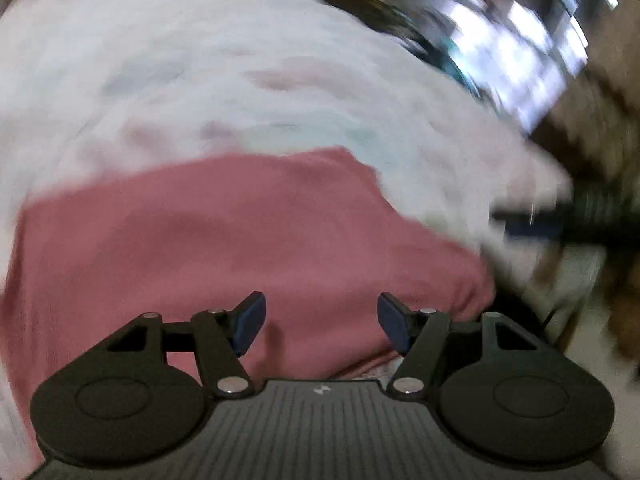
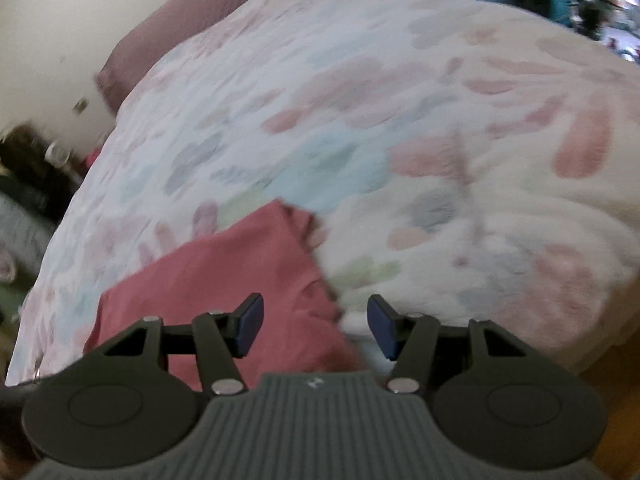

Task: Fold small clothes
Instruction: 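Lay the folded shirt flat on the bed and open both grippers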

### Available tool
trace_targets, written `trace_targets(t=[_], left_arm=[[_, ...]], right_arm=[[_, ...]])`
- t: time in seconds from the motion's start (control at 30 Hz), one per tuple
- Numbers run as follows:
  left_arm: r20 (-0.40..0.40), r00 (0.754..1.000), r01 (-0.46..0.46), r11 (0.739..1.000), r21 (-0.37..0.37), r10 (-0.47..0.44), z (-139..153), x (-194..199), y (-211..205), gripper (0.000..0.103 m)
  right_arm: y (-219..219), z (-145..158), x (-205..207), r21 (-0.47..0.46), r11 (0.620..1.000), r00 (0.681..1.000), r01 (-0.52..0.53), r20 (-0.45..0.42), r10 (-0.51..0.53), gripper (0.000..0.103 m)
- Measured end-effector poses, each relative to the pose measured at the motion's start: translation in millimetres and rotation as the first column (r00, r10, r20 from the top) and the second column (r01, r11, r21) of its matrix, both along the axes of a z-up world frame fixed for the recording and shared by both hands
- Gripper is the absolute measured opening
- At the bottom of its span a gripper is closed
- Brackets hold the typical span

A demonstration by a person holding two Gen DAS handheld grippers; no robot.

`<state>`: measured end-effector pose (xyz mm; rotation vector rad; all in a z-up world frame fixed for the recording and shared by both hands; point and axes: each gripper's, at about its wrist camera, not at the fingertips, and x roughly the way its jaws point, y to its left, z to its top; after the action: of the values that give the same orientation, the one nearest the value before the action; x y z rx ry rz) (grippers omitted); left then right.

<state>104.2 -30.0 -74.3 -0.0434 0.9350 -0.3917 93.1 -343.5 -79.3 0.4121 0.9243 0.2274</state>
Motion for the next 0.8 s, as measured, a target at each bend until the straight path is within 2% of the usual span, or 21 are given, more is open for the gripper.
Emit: trace_targets(t=[0.07, 0.13, 0.2, 0.33, 0.43, 0.47, 0.53, 0.67, 0.73, 0.8], left_arm=[[0.049, 0.992, 0.112, 0.990, 0.085, -0.117, -4, -6, -29, 0.074], [0.087, 0.967, 0.221, 0.959, 0.177, -0.239, -9, -19, -59, 0.074], [0.111, 0.944, 0.282, 0.935, 0.215, -0.311, -15, -30, -79, 0.074], [0.093, 0.911, 0.366, 0.891, 0.269, -0.402, -33, -32, -112, 0.074], [0.098, 0.898, 0.373, 0.860, 0.348, -0.429, -48, -31, -127, 0.077], [0.101, 0.898, 0.369, 0.857, 0.359, -0.429, -50, -32, -127, 0.077], [0.101, 0.904, 0.361, 0.869, 0.338, -0.415, -51, -19, -122, 0.079], [0.082, 0.928, 0.336, 0.909, 0.245, -0.364, -49, -2, -105, 0.077], [0.051, 0.944, 0.316, 0.939, 0.135, -0.325, -48, 8, -93, 0.075], [0.044, 0.950, 0.307, 0.951, 0.032, -0.308, -45, 13, -80, 0.073]], right_arm=[[-11, 3, -5, 0.000, 1.000, 1.000, 0.014, 0.010, -0.014, 0.055], [-18, 5, -9, -0.013, 1.000, 1.000, 0.013, 0.022, -0.013, 0.056], [-23, 7, -12, -0.025, 1.000, 0.999, 0.011, 0.032, -0.010, 0.057], [-32, 7, -16, -0.021, 1.000, 0.999, 0.002, 0.049, -0.001, 0.057], [-36, 2, -16, -0.004, 1.000, 0.999, 0.005, 0.049, -0.004, 0.057], [-38, 1, -16, 0.004, 1.000, 0.999, 0.005, 0.050, -0.005, 0.057], [-41, -2, -16, 0.016, 1.000, 0.999, 0.007, 0.047, -0.008, 0.057], [-44, -8, -17, 0.018, 1.000, 0.999, 0.004, 0.043, -0.004, 0.058], [-45, -12, -15, 0.027, 1.000, 0.999, 0.006, 0.036, -0.007, 0.058], [-45, -14, -15, 0.034, 0.999, 0.999, 0.006, 0.032, -0.007, 0.058]])
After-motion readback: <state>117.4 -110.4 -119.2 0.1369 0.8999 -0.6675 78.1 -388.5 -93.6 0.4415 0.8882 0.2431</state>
